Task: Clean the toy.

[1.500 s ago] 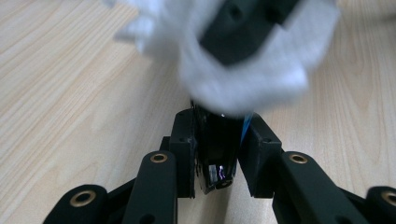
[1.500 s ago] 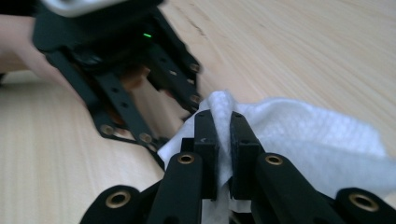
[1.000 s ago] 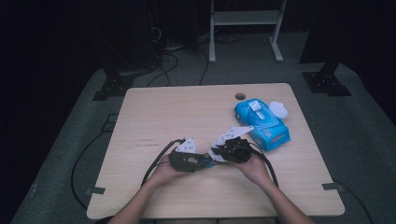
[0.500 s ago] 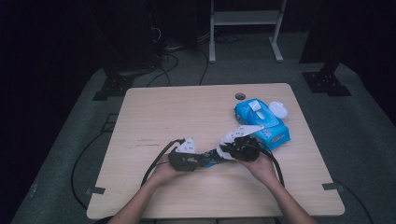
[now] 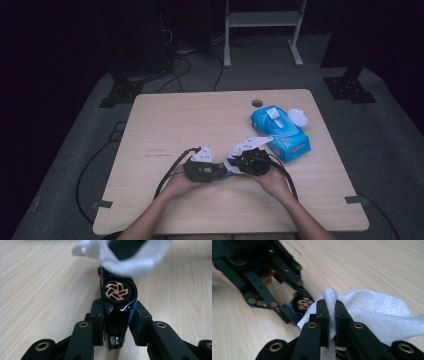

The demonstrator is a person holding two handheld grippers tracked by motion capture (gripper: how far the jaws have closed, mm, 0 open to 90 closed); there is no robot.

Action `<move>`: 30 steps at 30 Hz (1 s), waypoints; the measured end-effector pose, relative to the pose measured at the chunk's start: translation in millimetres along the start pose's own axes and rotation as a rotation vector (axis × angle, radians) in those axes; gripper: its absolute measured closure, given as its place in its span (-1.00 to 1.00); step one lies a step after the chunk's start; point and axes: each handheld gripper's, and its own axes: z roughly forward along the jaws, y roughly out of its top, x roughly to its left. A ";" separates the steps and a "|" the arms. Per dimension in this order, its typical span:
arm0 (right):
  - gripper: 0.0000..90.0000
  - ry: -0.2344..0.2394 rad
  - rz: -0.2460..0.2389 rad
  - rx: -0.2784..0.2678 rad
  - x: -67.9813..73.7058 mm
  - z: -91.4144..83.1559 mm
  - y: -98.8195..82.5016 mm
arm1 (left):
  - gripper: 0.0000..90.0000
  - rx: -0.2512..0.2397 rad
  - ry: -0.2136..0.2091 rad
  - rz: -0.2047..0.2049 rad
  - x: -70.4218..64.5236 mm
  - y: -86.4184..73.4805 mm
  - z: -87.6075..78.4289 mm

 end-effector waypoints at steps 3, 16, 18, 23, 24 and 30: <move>0.87 -0.036 0.013 -0.001 -9.9 -5.7 -3.7 | 0.50 0.000 0.001 0.011 0.2 -0.3 -0.3; 0.87 0.023 0.016 -0.017 0.2 3.5 0.3 | 0.50 -0.001 0.002 0.017 -0.1 -0.7 -0.4; 0.87 0.006 -0.014 -0.010 4.1 4.3 2.2 | 0.50 0.000 0.001 0.018 0.0 -0.9 -0.7; 0.87 -0.045 0.018 -0.006 -12.8 -6.9 -4.9 | 0.50 0.000 0.006 0.027 0.0 -0.7 -1.2; 0.87 -0.069 0.024 -0.006 -17.8 -10.5 -6.9 | 0.50 -0.002 0.005 0.025 0.0 -0.8 -1.3; 0.87 -0.127 0.092 -0.011 -40.4 -24.9 -16.3 | 0.50 -0.001 0.004 0.026 -0.1 -0.8 -1.4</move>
